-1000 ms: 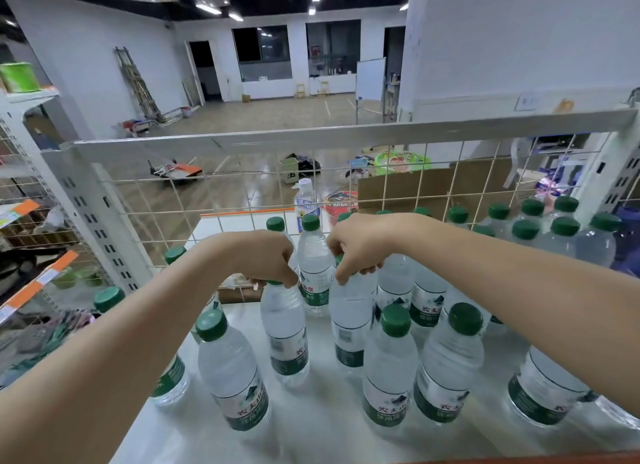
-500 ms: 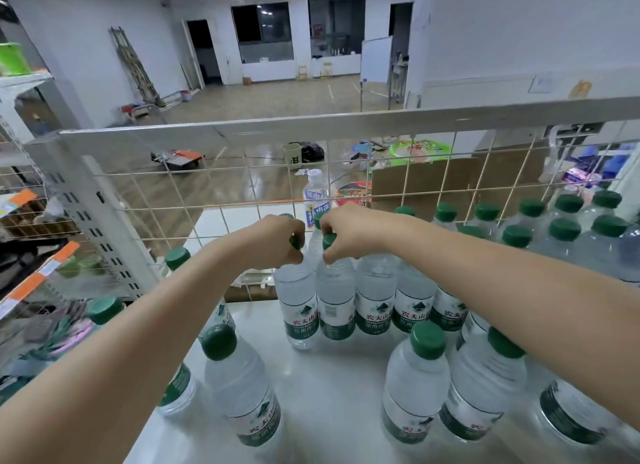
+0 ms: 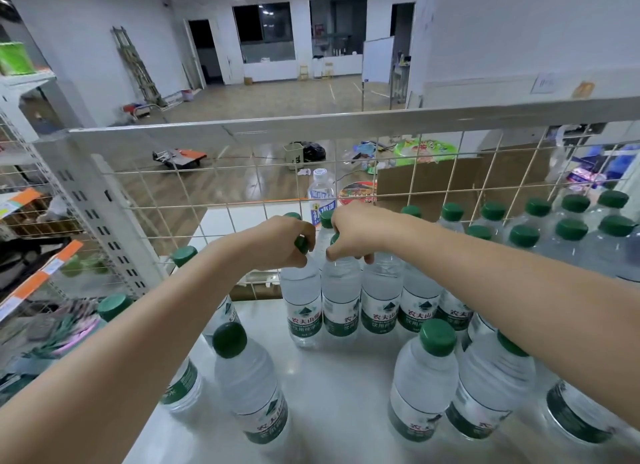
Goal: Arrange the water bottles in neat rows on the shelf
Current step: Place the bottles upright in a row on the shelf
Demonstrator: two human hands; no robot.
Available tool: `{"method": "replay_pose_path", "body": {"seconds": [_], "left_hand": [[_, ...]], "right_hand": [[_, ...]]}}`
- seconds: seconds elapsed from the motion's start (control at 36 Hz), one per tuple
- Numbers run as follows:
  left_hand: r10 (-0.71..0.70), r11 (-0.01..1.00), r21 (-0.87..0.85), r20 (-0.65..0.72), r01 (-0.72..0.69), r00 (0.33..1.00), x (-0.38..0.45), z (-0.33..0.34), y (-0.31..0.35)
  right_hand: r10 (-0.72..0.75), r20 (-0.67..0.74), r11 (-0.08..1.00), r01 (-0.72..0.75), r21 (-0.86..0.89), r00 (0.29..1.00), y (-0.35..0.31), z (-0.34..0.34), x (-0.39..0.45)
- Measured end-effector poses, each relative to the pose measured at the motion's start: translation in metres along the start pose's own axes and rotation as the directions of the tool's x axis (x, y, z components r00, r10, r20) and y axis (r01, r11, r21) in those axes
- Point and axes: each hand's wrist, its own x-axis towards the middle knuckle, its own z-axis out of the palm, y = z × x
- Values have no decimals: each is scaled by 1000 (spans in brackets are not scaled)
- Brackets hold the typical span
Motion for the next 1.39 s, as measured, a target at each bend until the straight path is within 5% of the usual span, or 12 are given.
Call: {"method": "replay_pose_path", "body": {"seconds": [0.28, 0.5, 0.64, 0.78, 0.92, 1.11, 1.25, 1.39], "left_hand": [[10, 999, -36, -53, -12, 999, -7, 7, -6], [-16, 997, -81, -25, 14, 1000, -12, 5, -12], [-116, 973, -211, -87, 95, 989, -27, -8, -24], [-244, 964, -141, -130, 225, 961, -48, -32, -47], [-394, 919, -25, -133, 395, 909, -69, -38, -75], [-494, 869, 28, -12, 494, 869, -79, -13, -95], [-453, 892, -55, -112, 449, 885, -71, -1, -96], [-375, 927, -67, -106, 370, 921, -56, -2, -86]], "right_hand": [[65, -132, 998, -67, -13, 989, -7, 7, -3], [55, -55, 996, -58, -62, 997, -4, 3, -4], [3, -198, 974, -47, -220, 980, -11, -6, -4], [-139, -340, 975, 68, -212, 930, -31, -13, -1], [-321, -97, 935, 332, 125, 942, -62, -15, -10], [-471, 245, 872, 406, 273, 847, -104, 7, -28], [-546, 267, 836, 492, 243, 794, -117, 27, -28], [-510, 172, 858, 485, 170, 843, -108, 24, -20]]}}
